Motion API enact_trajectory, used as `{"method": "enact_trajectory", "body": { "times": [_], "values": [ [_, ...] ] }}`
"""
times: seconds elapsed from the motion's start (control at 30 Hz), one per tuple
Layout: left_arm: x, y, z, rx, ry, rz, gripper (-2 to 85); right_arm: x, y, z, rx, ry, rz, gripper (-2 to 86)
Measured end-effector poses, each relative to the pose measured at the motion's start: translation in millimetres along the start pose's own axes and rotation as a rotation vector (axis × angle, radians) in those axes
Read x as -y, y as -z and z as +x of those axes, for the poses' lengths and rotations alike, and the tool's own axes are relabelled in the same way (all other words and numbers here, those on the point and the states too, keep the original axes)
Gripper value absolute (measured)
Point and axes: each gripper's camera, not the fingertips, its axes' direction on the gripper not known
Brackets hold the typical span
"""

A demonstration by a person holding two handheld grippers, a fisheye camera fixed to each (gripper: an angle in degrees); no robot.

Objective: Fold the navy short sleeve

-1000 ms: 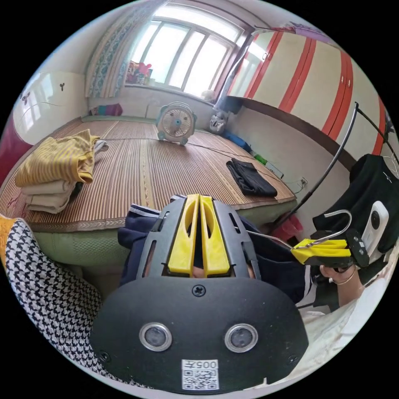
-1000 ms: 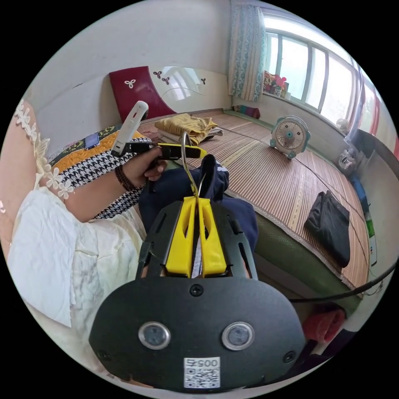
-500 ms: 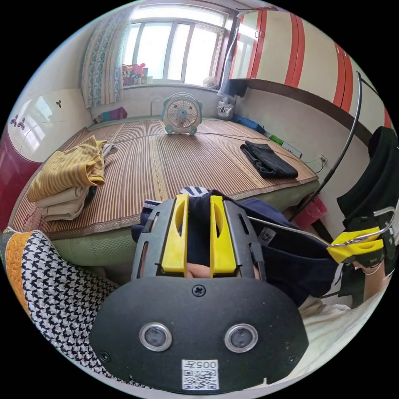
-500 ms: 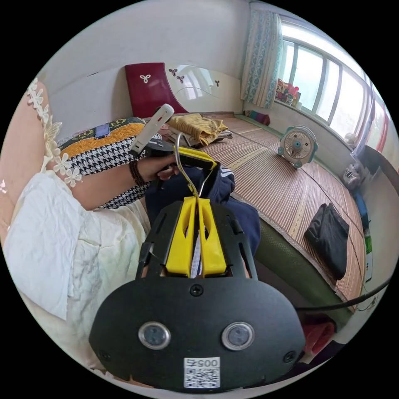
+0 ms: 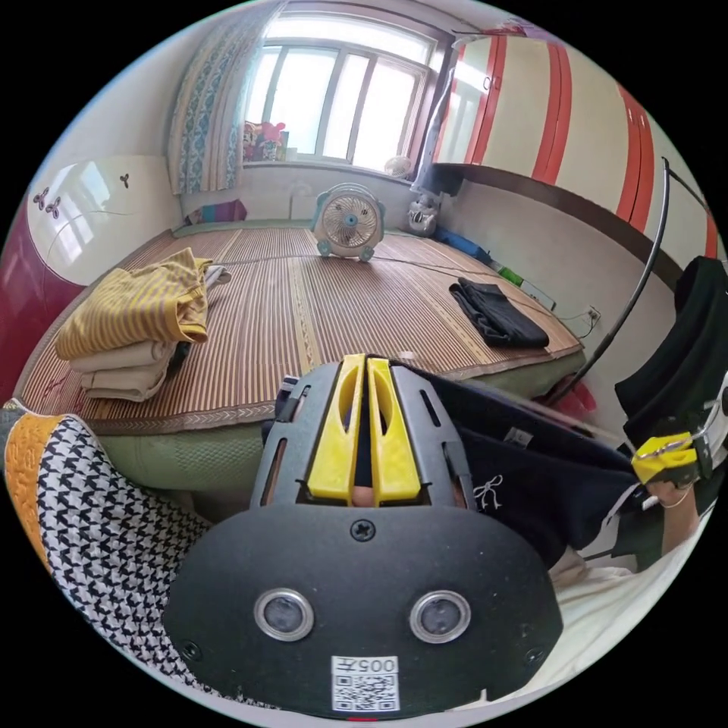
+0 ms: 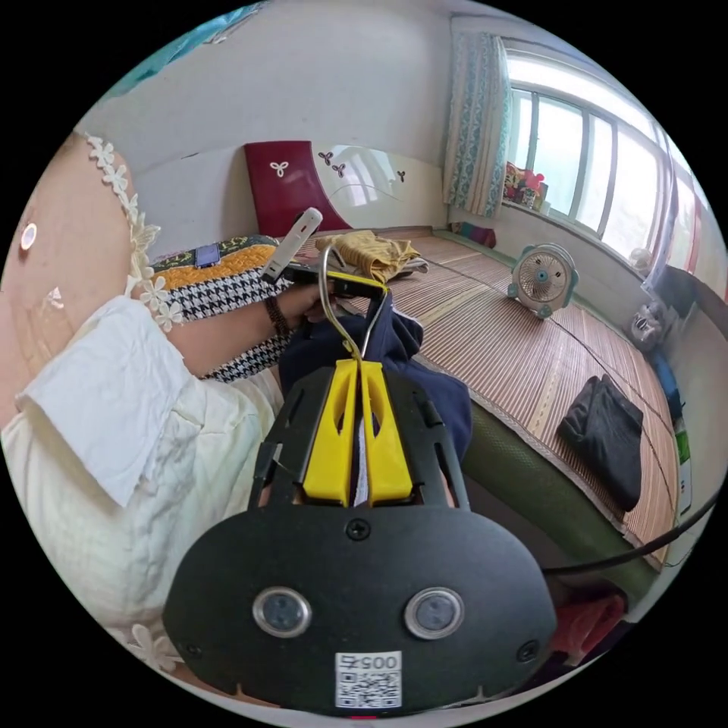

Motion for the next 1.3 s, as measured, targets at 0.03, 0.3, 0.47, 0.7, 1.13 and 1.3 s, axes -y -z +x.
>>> {"method": "enact_trajectory", "body": {
  "times": [0.03, 0.3, 0.47, 0.7, 1.13, 1.3],
  "values": [
    [-0.6, 0.5, 0.8, 0.003, -0.009, -0.001, 0.0, -2.5, 4.8, 5.9, 0.012, -0.023, 0.024, -1.7],
    [-3.7, -9.9, 28.8, -0.096, -0.096, -0.133, 0.9, 3.8, -13.8, 20.2, -0.041, -0.110, -0.007, -1.6],
    [-8.1, 3.8, 37.8, -0.167, -0.083, -0.176, 4.2, 17.9, -38.1, 24.1, -0.099, -0.146, -0.057, -1.6],
    [7.3, 94.6, 59.1, -0.275, -0.228, -0.009, 7.2, 39.8, -68.4, 39.3, -0.161, -0.220, -0.070, -1.3],
    [25.7, 149.9, 80.3, -0.500, -0.197, 0.111, 8.4, 59.8, -98.3, 31.7, -0.163, -0.188, -0.078, -1.3],
    [33.7, 166.0, 69.8, -0.510, -0.151, 0.142, 3.9, 57.7, -101.9, 29.8, -0.164, -0.191, -0.066, 2.2]
  ]
}}
